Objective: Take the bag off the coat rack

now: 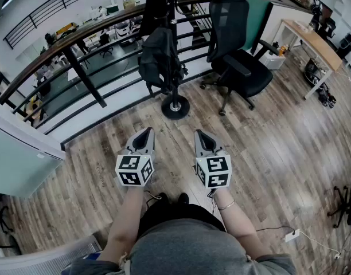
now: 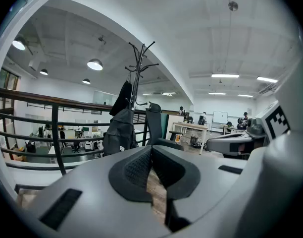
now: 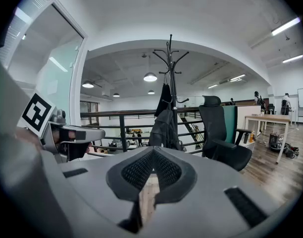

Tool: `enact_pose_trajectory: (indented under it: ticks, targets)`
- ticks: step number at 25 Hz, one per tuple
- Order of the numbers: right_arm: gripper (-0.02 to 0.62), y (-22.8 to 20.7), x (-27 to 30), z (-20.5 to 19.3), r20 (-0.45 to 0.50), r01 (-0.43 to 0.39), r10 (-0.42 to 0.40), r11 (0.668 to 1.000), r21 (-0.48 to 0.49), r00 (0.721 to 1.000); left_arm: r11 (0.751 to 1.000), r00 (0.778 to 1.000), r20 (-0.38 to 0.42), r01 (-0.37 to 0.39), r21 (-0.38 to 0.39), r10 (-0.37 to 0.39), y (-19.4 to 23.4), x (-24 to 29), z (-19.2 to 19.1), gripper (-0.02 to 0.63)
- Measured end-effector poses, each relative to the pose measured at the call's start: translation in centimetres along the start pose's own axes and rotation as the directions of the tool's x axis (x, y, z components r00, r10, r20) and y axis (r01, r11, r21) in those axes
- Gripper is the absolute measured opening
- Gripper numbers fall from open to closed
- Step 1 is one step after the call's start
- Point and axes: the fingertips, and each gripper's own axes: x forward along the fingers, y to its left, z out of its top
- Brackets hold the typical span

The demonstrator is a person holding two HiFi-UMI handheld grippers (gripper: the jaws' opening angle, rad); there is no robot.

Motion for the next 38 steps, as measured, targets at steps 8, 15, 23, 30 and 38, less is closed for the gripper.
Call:
enact_pose_trajectory:
  ticks: [8, 15, 23, 30, 38]
  targets:
    - [0.002, -0.1, -0.3, 0.1, -0.002, -0.022, 0.022, 1.0, 0.017, 1.0, 1.0, 1.0, 0.014, -0.004, -0.001, 0.004, -0.4, 0.1, 0.3, 0.023]
    - [0.005, -0.4, -0.4, 0.0, 0.025, -0.055, 0.053, 0.996, 0.071, 0.998, 1.0, 1.0, 0.007, -0.004, -0.008, 0.004, -0.7, -0.3, -0.4, 0.028]
    - [0.117, -0.5, 1.7, -0.4, 0.003, -0.088, 0.089, 0.988, 0.125, 0.996, 0.998, 0.999, -0.027, -0.036, -0.043, 0.035, 1.2, 0.4, -1.4, 0.13]
    - [0.201, -0.2, 5.6, -0.1, -0.015, -0.126, 0.129, 0.982, 0.14, 0.992, 0.995, 0.996, -0.02, -0.091, -0.047, 0.09, 5.4, 2.3, -1.1, 0.161]
    - [0.295, -1.1, 13.3, 1.1, -0.023, -0.101, 0.107, 0.979, 0.176, 0.994, 0.996, 0.997, -0.022, -0.07, -0.058, 0.069, 11.7, 8.4, 0.0, 0.244]
